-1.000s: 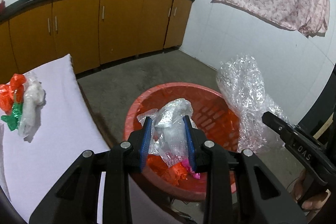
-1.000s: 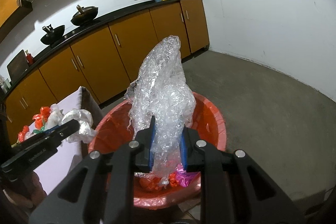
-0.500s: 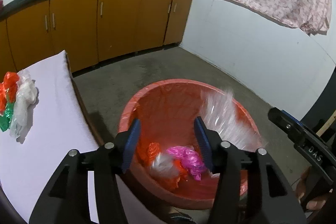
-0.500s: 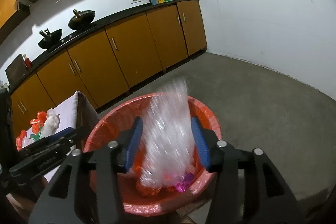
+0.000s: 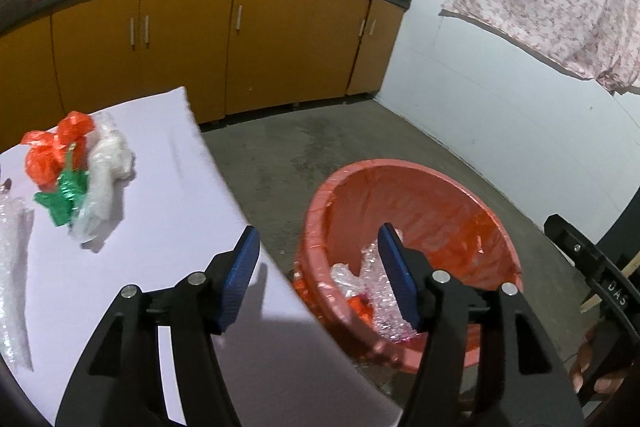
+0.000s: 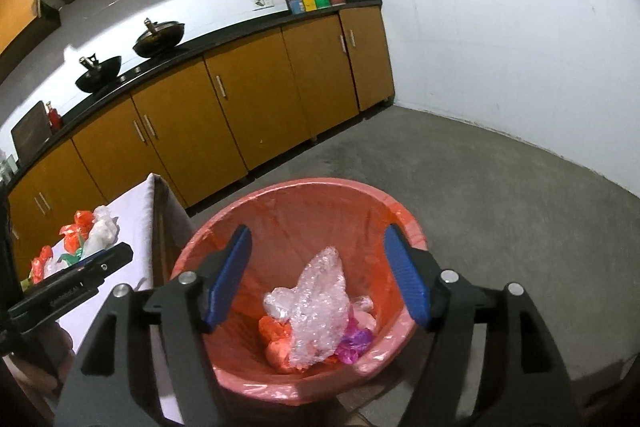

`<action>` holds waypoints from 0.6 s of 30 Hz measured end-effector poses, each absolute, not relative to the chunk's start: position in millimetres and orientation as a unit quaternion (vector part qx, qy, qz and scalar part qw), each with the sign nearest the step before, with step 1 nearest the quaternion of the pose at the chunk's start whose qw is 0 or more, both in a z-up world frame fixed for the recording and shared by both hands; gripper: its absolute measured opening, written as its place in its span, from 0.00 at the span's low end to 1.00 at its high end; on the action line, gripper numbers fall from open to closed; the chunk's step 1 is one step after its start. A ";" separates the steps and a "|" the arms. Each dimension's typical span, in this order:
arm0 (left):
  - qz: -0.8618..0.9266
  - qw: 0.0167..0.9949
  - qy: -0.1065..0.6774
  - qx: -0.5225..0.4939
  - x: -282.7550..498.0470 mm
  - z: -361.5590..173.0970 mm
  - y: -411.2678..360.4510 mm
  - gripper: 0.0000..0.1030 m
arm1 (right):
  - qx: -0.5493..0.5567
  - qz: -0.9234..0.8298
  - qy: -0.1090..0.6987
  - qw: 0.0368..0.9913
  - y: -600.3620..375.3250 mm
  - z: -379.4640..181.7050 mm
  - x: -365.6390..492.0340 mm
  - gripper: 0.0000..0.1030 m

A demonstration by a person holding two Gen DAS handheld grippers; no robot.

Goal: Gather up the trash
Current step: 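Open the right tool over the basket while the left tool releases the clear bag, then grasp the bubble wrap sheet with the left tool while the right tool grasps the green bag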

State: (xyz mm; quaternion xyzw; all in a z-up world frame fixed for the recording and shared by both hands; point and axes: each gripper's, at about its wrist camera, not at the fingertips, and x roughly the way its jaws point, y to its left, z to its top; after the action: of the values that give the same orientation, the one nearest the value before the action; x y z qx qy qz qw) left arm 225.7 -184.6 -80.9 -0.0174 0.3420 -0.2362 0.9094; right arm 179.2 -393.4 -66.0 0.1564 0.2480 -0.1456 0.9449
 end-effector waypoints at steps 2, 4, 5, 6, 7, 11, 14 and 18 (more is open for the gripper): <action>-0.228 0.912 0.341 -0.019 224.2 -80.5 -176.8 0.62 | 0.153 -0.141 0.248 0.946 -387.8 -63.6 180.8 0.68; -0.214 0.916 0.338 -0.019 222.2 -79.1 -163.9 0.62 | 0.151 -0.136 0.248 0.947 -383.0 -60.9 181.8 0.69; -0.207 0.919 0.336 -0.018 221.5 -78.6 -158.2 0.64 | 0.150 -0.133 0.247 0.948 -380.7 -60.0 182.0 0.70; -0.195 0.923 0.332 -0.018 220.2 -77.4 -147.6 0.66 | 0.149 -0.129 0.248 0.949 -377.6 -59.0 183.0 0.70; -0.181 0.927 0.328 -0.018 218.6 -76.7 -137.3 0.69 | 0.148 -0.124 0.248 0.949 -373.7 -58.1 184.6 0.70; -0.115 0.941 0.318 -0.013 216.6 -77.7 -86.8 0.77 | 0.140 -0.102 0.256 0.951 -355.1 -56.7 192.4 0.71; -0.047 0.946 0.321 -0.007 219.6 -83.5 -43.3 0.81 | 0.134 -0.083 0.261 0.952 -339.0 -56.9 198.8 0.71; 0.025 0.937 0.348 -0.018 228.9 -98.3 8.8 0.81 | 0.124 -0.056 0.270 0.953 -314.2 -57.2 207.2 0.71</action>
State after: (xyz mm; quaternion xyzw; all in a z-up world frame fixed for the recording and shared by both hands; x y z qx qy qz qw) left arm 228.9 8.8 -98.3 -0.0185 0.3483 0.0253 0.9369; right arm 207.2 -314.2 -57.2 0.1236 0.2696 -0.0560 0.9534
